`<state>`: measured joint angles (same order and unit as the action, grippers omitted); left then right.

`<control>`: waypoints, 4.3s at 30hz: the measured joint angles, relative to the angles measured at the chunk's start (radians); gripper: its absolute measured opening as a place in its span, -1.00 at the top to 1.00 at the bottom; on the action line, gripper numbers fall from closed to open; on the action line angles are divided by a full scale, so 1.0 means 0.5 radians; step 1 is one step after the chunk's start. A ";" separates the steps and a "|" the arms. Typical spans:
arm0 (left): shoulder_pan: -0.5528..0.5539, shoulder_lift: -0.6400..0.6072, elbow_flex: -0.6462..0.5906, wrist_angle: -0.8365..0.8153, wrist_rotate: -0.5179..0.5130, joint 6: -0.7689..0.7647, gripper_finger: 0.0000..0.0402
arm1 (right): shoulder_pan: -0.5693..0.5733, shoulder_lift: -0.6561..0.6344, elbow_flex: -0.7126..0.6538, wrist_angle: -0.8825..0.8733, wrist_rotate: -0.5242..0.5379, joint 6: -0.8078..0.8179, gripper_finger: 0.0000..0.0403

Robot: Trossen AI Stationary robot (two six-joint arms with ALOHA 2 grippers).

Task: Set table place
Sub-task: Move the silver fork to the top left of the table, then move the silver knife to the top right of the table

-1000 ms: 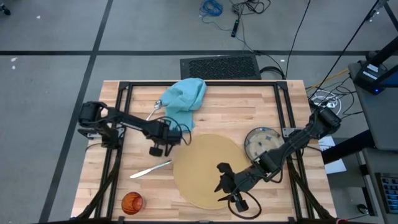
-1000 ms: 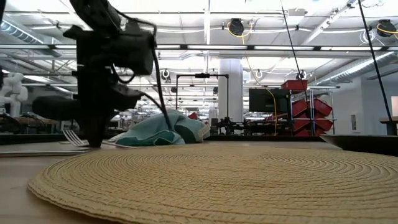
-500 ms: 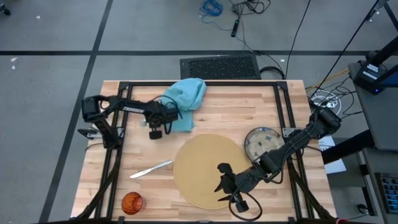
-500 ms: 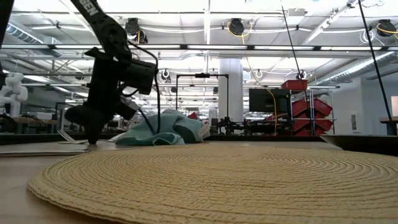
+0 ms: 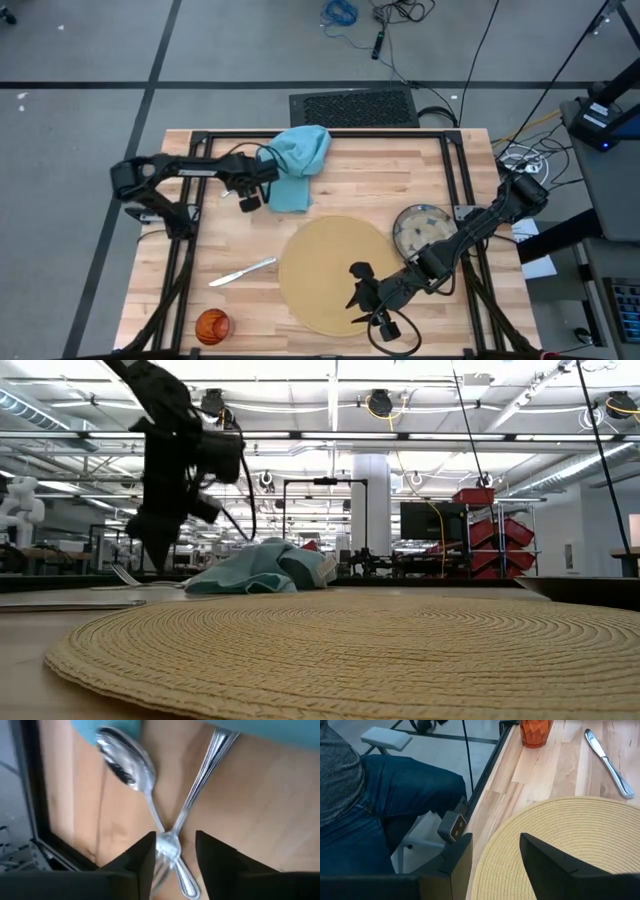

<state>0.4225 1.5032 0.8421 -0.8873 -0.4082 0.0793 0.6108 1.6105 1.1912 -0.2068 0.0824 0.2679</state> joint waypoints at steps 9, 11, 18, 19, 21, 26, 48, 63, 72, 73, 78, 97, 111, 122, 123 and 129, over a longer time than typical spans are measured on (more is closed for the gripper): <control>-0.223 -0.377 0.002 -0.405 0.580 -0.237 0.32 | -0.076 0.001 -0.163 0.118 0.051 -0.138 0.23; -0.330 -0.422 -0.010 -0.483 0.613 -0.311 0.32 | -0.140 0.001 -0.260 0.209 0.052 -0.151 0.23; -0.777 -0.502 -0.158 -0.523 0.891 -0.691 0.32 | -0.383 0.003 -0.596 0.658 -0.018 -0.173 0.23; -0.848 -0.501 -0.180 -0.516 0.891 -0.755 0.32 | -0.413 0.004 -0.614 0.713 -0.037 -0.184 0.23; -0.982 -0.501 -0.219 -0.489 0.892 -0.900 0.32 | -0.474 0.015 -0.626 0.813 -0.103 -0.216 0.23; -1.251 -0.501 -0.249 -0.330 0.916 -1.165 0.32 | -0.628 0.113 -0.629 1.075 -0.370 -0.313 0.23; -1.813 -0.173 -0.247 0.323 1.047 -1.719 0.32 | -0.910 0.545 -0.337 1.380 -0.859 -0.361 0.23; -1.792 0.120 -0.238 0.397 0.783 -1.716 0.72 | -0.863 0.556 -0.324 1.312 -0.860 -0.359 0.23; -1.790 0.134 -0.227 0.477 0.437 -1.600 0.98 | -0.851 0.556 -0.324 1.305 -0.859 -0.365 0.23; -1.785 0.137 -0.220 0.457 0.384 -1.588 0.98 | -0.850 0.556 -0.324 1.302 -0.859 -0.365 0.23; -1.714 0.134 -0.172 0.309 0.185 -1.501 0.98 | -0.850 0.556 -0.324 1.284 -0.859 -0.355 0.23; -1.271 -0.035 -0.146 0.238 0.349 -1.025 1.00 | -0.810 0.555 -0.323 1.129 -0.853 -0.351 0.23; -1.289 -0.292 -0.143 0.246 0.569 -1.020 0.81 | -0.785 0.554 -0.323 1.126 -0.850 -0.373 0.23; -1.208 -0.194 -0.143 0.256 0.648 -0.928 0.50 | -0.762 0.554 -0.323 1.139 -0.849 -0.387 0.23; -1.202 -0.182 -0.143 0.263 0.672 -0.924 0.50 | -0.756 0.554 -0.323 1.139 -0.849 -0.388 0.23; -1.184 -0.110 -0.143 0.317 0.709 -0.878 0.50 | -0.731 0.554 -0.323 1.139 -0.842 -0.386 0.23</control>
<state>-0.1695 1.4482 0.7708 -0.7286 -0.0536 -0.3595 0.2451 1.8874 1.0294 0.3626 -0.3387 0.0750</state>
